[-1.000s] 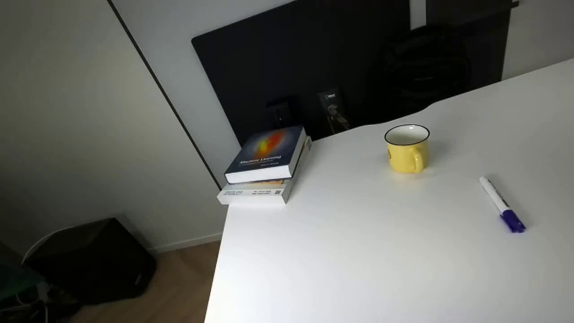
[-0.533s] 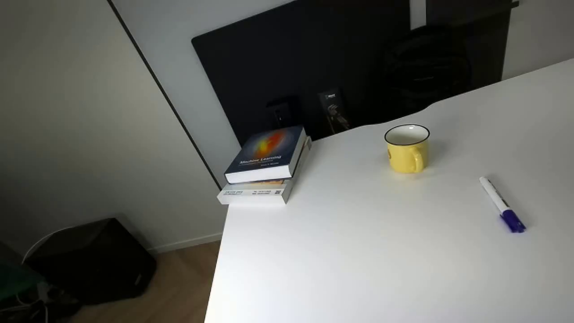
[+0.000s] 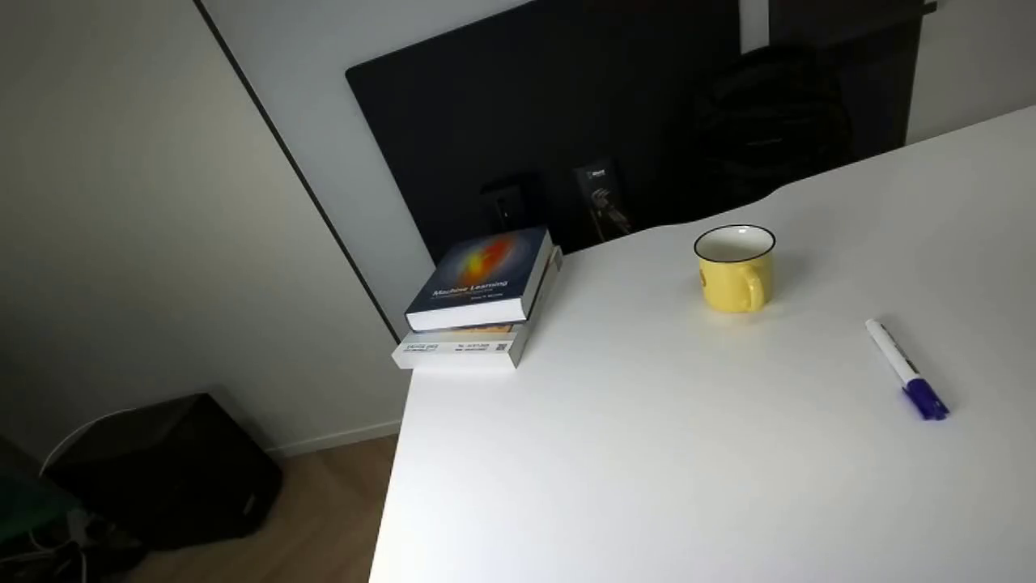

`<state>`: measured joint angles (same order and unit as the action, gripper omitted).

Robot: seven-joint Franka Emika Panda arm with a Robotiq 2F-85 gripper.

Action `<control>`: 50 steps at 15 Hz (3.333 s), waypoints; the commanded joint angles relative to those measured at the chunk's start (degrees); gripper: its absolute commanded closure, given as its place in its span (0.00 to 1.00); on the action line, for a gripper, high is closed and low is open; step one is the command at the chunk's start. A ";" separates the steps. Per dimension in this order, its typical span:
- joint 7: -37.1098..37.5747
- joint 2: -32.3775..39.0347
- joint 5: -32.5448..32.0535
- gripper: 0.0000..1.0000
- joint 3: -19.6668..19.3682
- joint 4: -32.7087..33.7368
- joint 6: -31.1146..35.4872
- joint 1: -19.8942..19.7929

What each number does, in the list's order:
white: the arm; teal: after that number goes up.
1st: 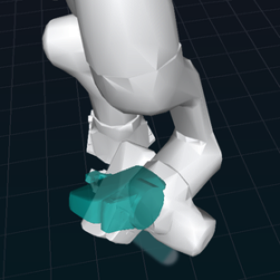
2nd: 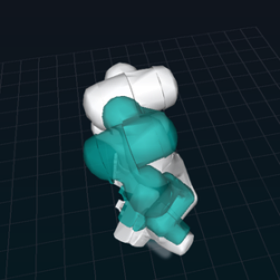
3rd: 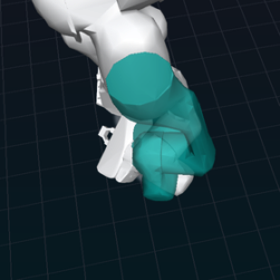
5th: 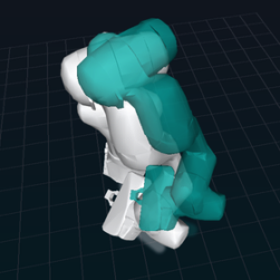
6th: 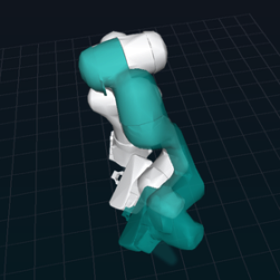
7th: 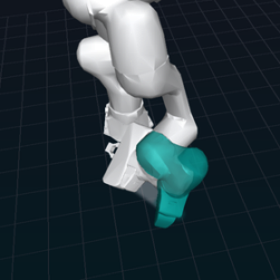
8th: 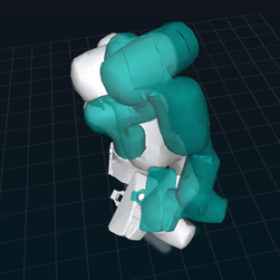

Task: Put the marker in the mug

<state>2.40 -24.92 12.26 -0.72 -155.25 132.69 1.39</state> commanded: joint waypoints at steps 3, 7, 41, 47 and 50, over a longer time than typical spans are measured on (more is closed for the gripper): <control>-3.59 18.10 0.52 0.00 -2.59 9.33 5.04 -1.03; -4.22 31.24 0.34 0.00 -2.40 19.52 6.19 -1.80; 22.56 64.04 -11.35 0.00 -4.56 47.56 12.26 10.56; 22.77 65.07 -10.54 0.00 -4.30 47.25 15.15 10.85; 22.90 65.59 -10.10 0.00 -4.22 47.36 16.38 11.10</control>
<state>23.15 40.08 1.77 -4.88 -108.50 147.91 11.97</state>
